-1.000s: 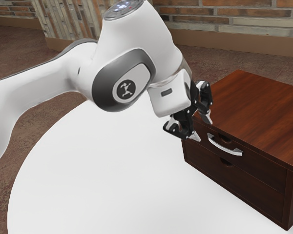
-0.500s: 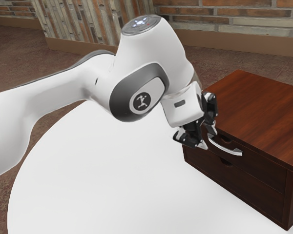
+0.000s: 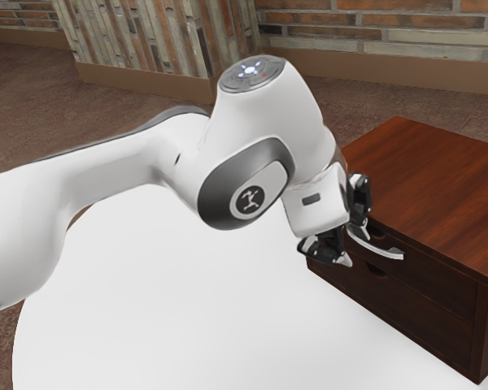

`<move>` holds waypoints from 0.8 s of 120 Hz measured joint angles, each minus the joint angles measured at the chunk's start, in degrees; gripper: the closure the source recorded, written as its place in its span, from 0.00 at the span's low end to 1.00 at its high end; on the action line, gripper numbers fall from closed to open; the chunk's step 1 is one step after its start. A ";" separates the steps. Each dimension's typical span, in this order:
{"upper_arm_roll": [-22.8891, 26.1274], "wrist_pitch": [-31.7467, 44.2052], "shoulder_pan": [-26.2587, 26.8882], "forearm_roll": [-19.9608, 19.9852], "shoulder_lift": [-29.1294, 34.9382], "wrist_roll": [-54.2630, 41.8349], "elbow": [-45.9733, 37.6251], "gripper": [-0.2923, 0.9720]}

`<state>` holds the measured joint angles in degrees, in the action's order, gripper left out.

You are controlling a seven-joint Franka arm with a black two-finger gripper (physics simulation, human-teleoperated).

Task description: Pull the drawer handle with one arm to open the drawer

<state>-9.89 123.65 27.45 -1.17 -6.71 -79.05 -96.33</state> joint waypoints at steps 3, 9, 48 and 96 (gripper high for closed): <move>0.01 0.36 0.02 -0.19 0.00 0.02 -0.21 0.60; -0.02 1.00 0.09 -0.47 0.05 0.06 -0.73 0.63; -0.97 8.46 1.92 -3.94 6.89 0.19 -10.53 0.79; -1.34 12.68 3.62 -5.37 11.70 0.84 -17.33 0.84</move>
<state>-11.24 136.33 31.06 -6.55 4.99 -78.21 -113.67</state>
